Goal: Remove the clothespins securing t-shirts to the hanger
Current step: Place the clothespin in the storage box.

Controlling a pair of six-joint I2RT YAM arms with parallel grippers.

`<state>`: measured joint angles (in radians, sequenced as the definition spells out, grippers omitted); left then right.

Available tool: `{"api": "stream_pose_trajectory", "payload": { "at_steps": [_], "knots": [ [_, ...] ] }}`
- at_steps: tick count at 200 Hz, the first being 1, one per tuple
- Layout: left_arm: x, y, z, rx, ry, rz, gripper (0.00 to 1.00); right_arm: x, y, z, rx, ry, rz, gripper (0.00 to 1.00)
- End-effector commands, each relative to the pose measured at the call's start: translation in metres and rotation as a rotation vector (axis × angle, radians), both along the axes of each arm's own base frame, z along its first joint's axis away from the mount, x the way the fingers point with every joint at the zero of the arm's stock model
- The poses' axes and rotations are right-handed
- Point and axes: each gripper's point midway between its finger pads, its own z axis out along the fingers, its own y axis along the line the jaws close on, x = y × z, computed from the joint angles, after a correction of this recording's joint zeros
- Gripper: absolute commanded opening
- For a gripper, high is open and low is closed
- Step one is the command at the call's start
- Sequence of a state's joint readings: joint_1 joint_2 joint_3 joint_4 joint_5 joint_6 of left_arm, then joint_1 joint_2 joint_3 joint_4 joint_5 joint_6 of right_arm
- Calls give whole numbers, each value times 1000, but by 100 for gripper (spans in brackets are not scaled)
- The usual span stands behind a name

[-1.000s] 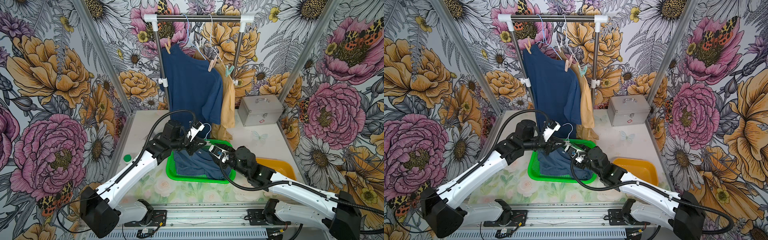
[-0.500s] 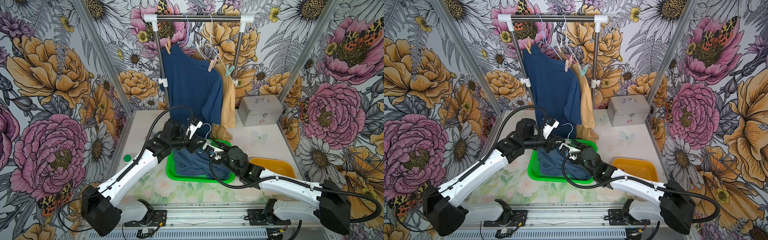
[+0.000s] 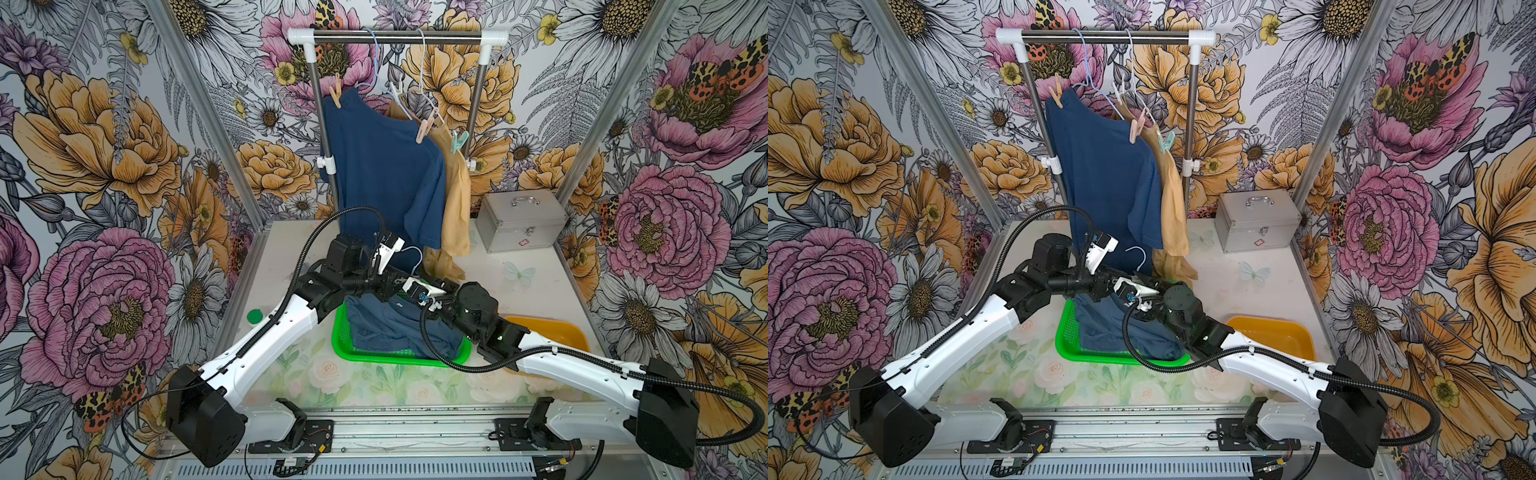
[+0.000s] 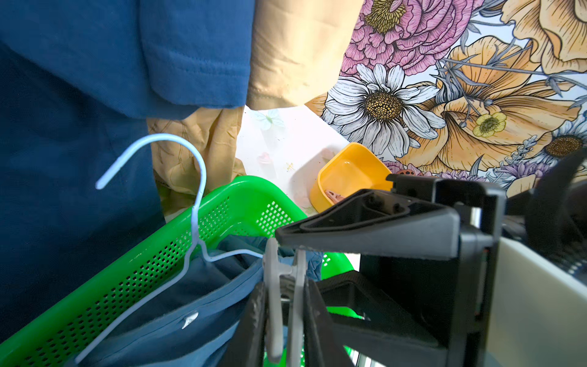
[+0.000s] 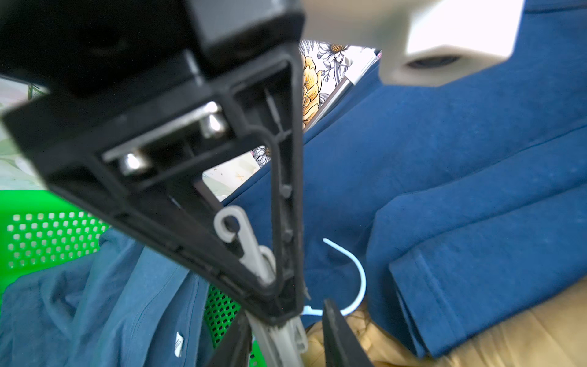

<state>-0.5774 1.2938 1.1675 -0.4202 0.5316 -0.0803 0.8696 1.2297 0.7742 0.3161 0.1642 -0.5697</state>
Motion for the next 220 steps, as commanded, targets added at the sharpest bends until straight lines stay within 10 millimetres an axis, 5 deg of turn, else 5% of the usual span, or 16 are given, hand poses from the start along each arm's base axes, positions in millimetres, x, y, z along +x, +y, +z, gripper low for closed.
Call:
{"api": "stream_pose_trajectory", "payload": {
  "at_steps": [1,117,220],
  "knots": [
    [0,-1,10,-30,3,-10,14,6,5,11,12,-3,14,37],
    [2,-1,6,-32,28,-5,16,12,7,8,-27,11,38,13],
    [13,4,15,-44,14,12,54,8,-10,5,-47,41,31,4]
  ]
}}
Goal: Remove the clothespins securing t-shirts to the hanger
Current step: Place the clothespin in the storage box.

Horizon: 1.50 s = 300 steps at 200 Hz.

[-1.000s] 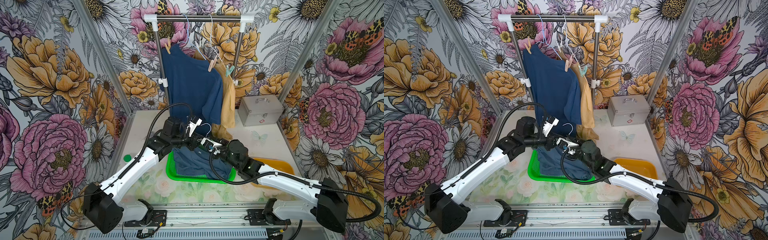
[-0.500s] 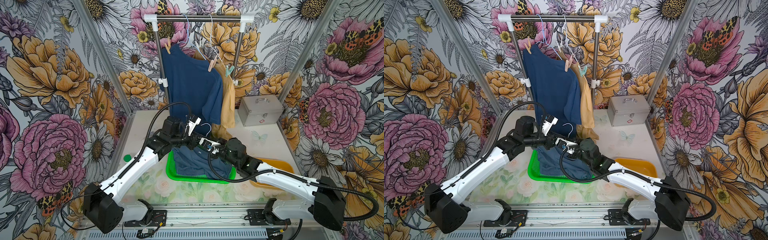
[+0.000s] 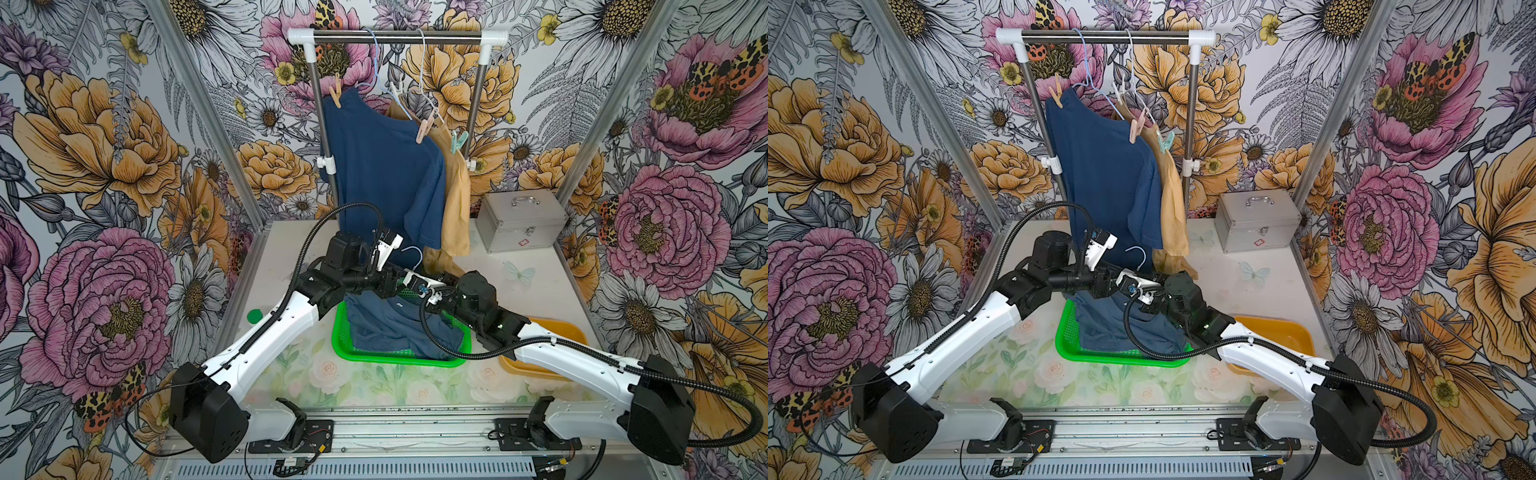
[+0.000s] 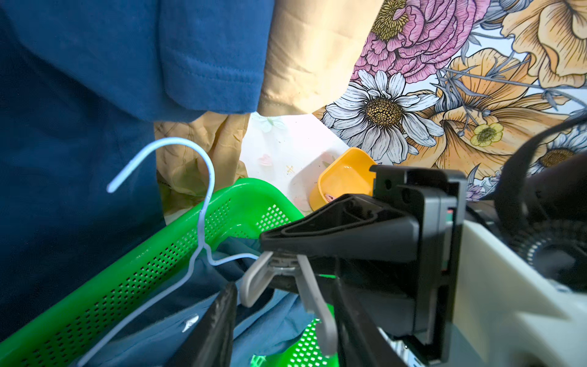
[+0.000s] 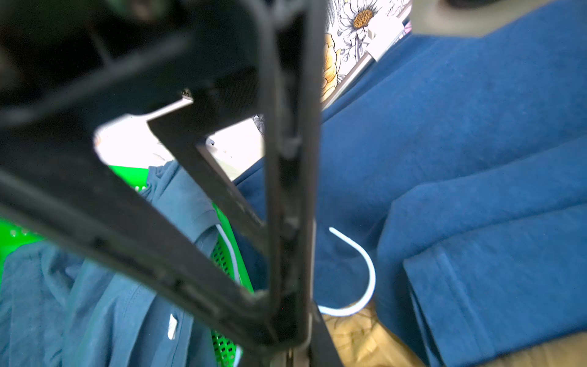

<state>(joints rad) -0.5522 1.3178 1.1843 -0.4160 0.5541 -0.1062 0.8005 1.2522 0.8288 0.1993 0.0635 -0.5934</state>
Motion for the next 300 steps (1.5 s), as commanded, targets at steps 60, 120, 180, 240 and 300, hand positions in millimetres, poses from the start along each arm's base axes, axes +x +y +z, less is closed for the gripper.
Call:
{"api": "stream_pose_trajectory", "payload": {
  "at_steps": [60,120,180,240,300],
  "knots": [
    [13,18,29,-61,-73,31,59,-6,-49,-3,-30,49,-89,3],
    [-6,-14,4,24,-272,-87,62,-30,-121,-14,-76,167,-247,3],
    [-27,-41,-3,20,-434,-149,63,-72,-206,-27,-177,246,-461,5],
    [-40,-37,-6,2,-467,-176,64,-101,-257,-80,-305,375,-607,5],
    [-45,-39,-14,5,-479,-194,65,-111,-290,-131,-366,564,-708,5]
  ]
}}
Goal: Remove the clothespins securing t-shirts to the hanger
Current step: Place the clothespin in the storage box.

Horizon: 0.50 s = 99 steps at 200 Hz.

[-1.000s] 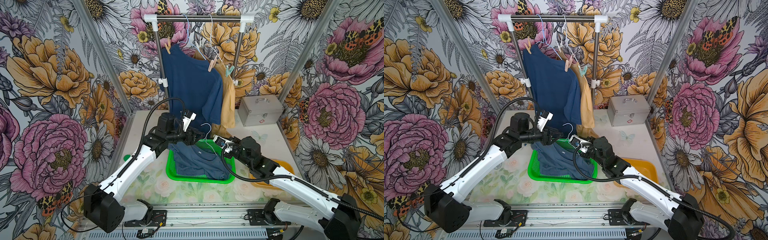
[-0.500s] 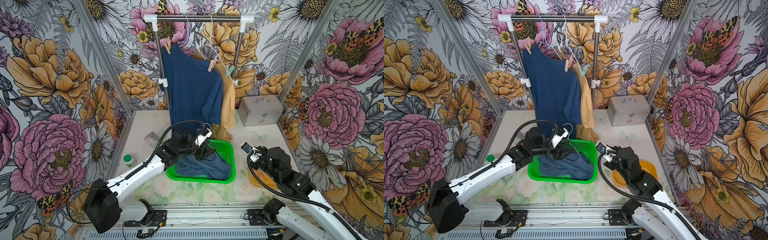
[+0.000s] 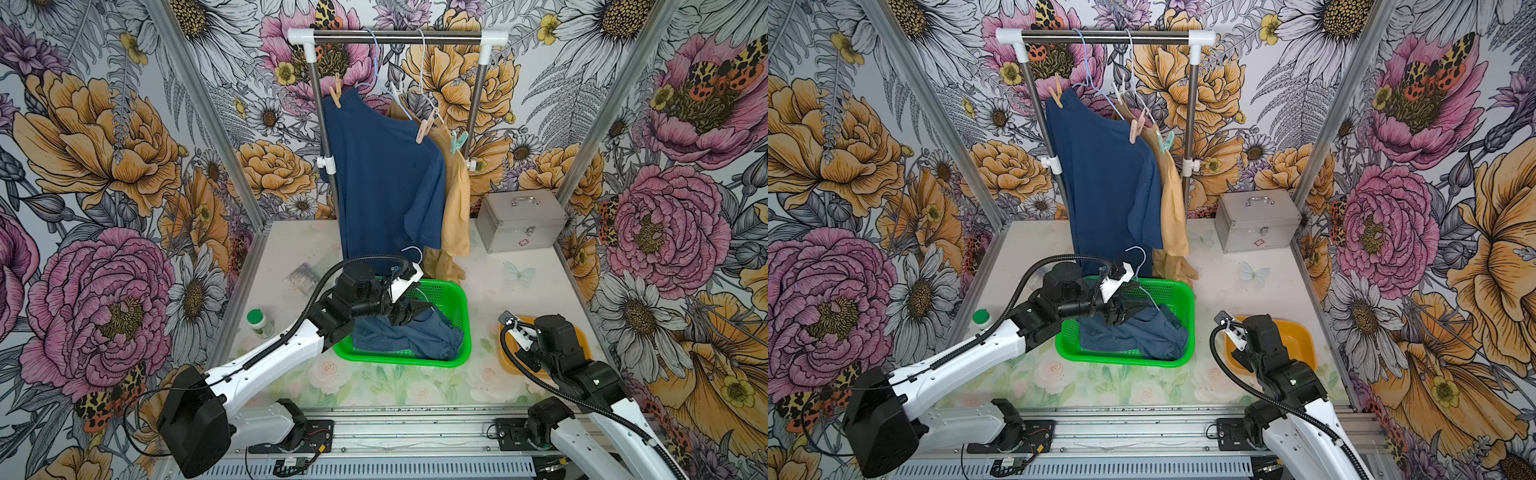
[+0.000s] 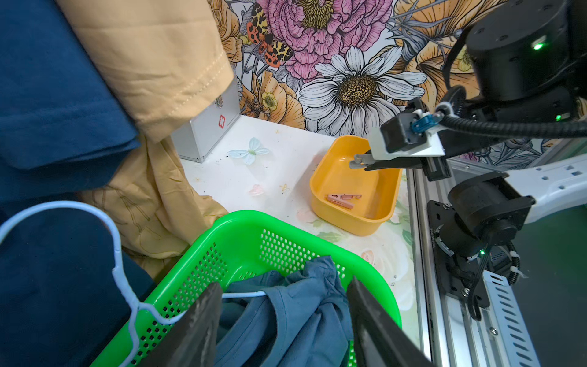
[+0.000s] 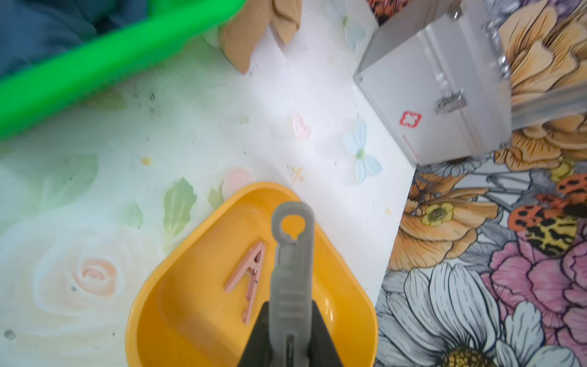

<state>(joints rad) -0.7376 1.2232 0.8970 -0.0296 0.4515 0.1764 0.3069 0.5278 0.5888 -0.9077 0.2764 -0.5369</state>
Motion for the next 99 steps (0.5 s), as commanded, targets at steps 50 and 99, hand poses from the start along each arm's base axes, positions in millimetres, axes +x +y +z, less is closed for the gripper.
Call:
{"api": "stream_pose_trajectory", "payload": {
  "at_steps": [50,99],
  "knots": [
    [1,-5,0,-13,-35,-12,65,-1,-9,-35,108,241,-66,5],
    [1,-9,-3,-13,-15,-20,65,11,-5,-50,179,387,-64,5]
  ]
}}
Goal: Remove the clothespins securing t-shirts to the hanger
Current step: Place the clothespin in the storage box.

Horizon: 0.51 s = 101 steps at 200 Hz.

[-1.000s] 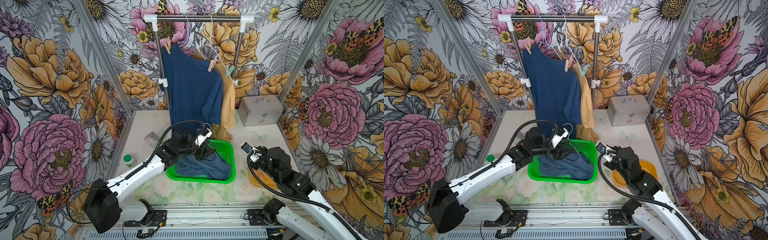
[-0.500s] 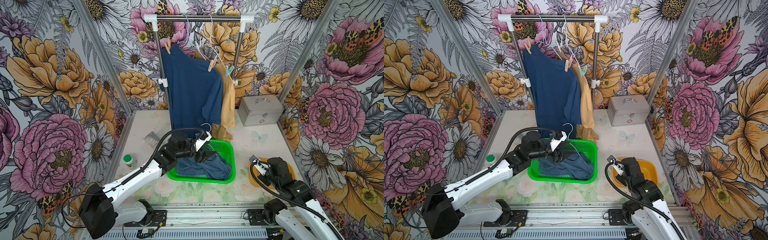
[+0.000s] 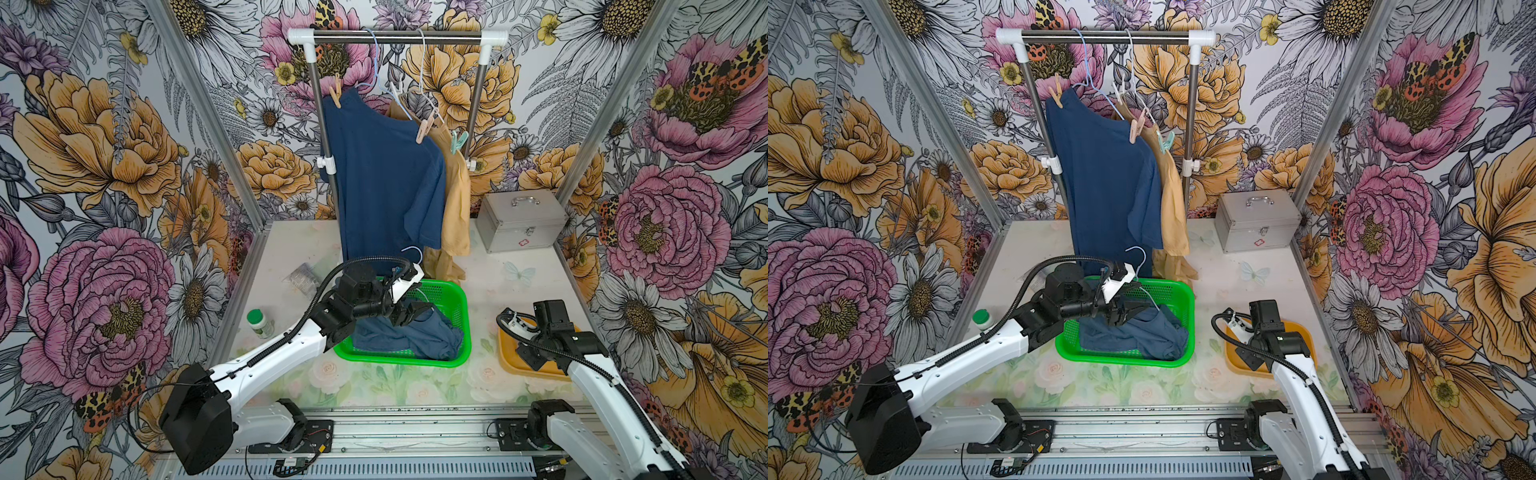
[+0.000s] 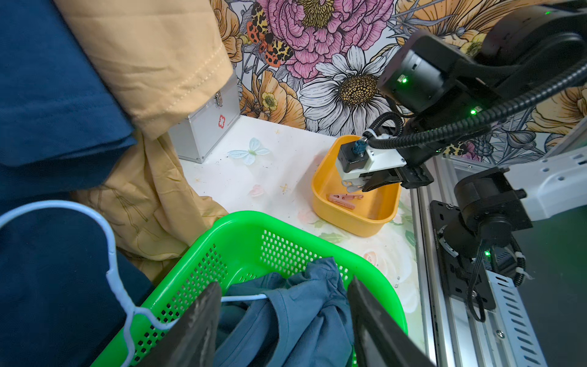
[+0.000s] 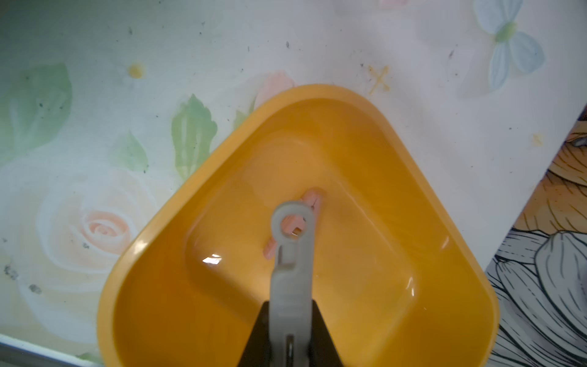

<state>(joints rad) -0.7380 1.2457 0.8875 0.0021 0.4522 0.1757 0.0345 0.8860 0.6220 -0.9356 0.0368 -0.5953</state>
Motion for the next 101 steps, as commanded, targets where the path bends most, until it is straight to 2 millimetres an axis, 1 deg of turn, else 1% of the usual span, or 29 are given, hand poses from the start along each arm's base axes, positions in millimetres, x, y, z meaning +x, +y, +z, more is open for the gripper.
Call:
{"api": "stream_pose_trajectory", "payload": {
  "at_steps": [1,28,61,101],
  "knots": [
    [-2,-6,3,-12,-15,-20,65,14,7,9,75,1,13,5],
    [-2,-8,-1,-7,-5,-21,65,21,9,7,123,45,1,5],
    [0,-10,-4,-8,3,-22,65,26,5,-4,139,113,-14,6],
    [-2,-10,-4,-10,8,-34,65,25,-1,-17,146,175,-37,6]
  ]
}}
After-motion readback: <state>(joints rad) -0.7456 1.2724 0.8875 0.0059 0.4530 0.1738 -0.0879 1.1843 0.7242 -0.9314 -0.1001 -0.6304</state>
